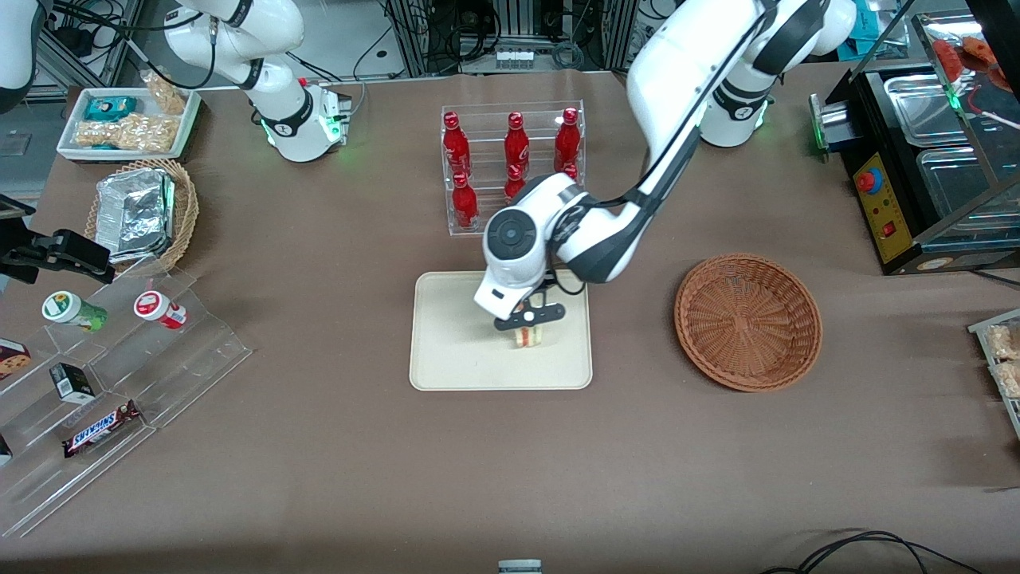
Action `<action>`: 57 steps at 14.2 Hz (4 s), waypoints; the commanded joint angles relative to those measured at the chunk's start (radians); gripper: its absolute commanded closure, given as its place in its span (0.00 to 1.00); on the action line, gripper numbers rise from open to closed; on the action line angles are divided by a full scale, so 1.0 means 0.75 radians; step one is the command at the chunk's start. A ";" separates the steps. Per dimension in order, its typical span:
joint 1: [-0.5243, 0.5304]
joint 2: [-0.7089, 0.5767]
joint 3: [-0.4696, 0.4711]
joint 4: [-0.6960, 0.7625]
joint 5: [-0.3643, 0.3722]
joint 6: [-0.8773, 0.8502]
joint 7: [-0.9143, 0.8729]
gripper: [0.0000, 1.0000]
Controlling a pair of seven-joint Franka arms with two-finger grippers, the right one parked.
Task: Place sandwich from basket to tray
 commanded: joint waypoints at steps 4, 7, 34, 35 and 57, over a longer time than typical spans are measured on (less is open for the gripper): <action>-0.057 0.147 0.020 0.224 0.032 -0.063 -0.024 0.56; -0.057 0.170 0.022 0.242 0.056 -0.026 -0.079 0.00; 0.988 -1.004 0.040 -0.419 -0.107 -0.930 0.892 0.00; 1.001 -1.002 0.040 -0.406 -0.103 -0.932 0.890 0.00; 1.058 -1.062 0.034 -0.245 -0.068 -0.836 1.068 0.00</action>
